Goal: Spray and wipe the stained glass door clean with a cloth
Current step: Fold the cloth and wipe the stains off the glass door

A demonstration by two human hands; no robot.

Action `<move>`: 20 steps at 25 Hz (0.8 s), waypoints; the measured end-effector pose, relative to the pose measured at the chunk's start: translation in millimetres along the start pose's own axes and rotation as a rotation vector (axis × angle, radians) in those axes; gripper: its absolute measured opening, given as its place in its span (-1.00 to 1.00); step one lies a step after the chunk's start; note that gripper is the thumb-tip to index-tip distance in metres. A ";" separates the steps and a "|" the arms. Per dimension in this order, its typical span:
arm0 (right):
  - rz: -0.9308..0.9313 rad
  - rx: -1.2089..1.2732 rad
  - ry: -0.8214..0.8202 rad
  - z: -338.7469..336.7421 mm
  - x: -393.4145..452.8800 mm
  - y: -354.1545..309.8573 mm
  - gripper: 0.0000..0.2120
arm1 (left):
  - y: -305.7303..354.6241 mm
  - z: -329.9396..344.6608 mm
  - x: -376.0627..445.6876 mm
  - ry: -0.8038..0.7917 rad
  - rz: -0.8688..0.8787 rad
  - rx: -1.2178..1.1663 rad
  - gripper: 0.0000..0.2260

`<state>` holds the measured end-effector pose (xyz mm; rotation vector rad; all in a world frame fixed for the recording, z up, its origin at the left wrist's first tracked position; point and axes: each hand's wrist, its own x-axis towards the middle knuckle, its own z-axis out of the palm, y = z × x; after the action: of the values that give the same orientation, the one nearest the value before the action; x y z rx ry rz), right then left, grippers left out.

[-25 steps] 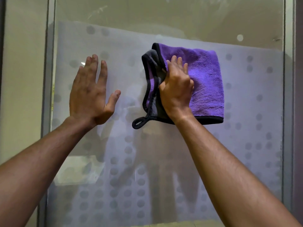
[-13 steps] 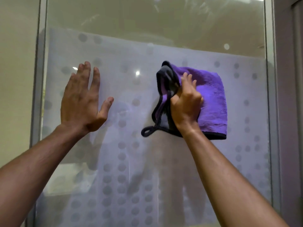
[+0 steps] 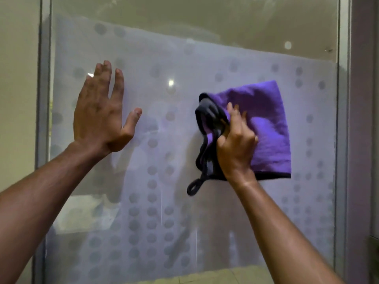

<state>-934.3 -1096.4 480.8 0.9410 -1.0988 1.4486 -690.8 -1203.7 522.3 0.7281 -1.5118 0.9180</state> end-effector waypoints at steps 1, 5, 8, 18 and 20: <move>-0.043 0.010 -0.009 -5.8 -17.6 3.6 -0.49 | 0.3 -0.7 0.7 0.000 0.002 -0.003 -0.27; -0.112 0.040 -0.049 -16.5 -39.7 20.1 -0.62 | 0.6 -4.1 -0.2 -0.016 -0.004 -0.007 -0.27; 0.084 0.026 0.046 -6.8 0.8 16.2 -0.54 | 2.4 -5.7 0.6 -0.015 -0.005 -0.013 -0.27; -0.241 0.206 -0.045 13.4 -18.9 -23.4 -0.71 | -1.0 0.5 2.0 0.005 -0.006 0.009 -0.27; -0.196 0.249 -0.074 -0.3 -38.6 0.4 -0.74 | -1.7 0.8 2.3 0.002 -0.006 0.003 -0.27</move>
<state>-928.8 -1106.4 443.9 1.2517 -0.8635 1.4173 -690.0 -1205.0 524.8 0.7336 -1.5059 0.9162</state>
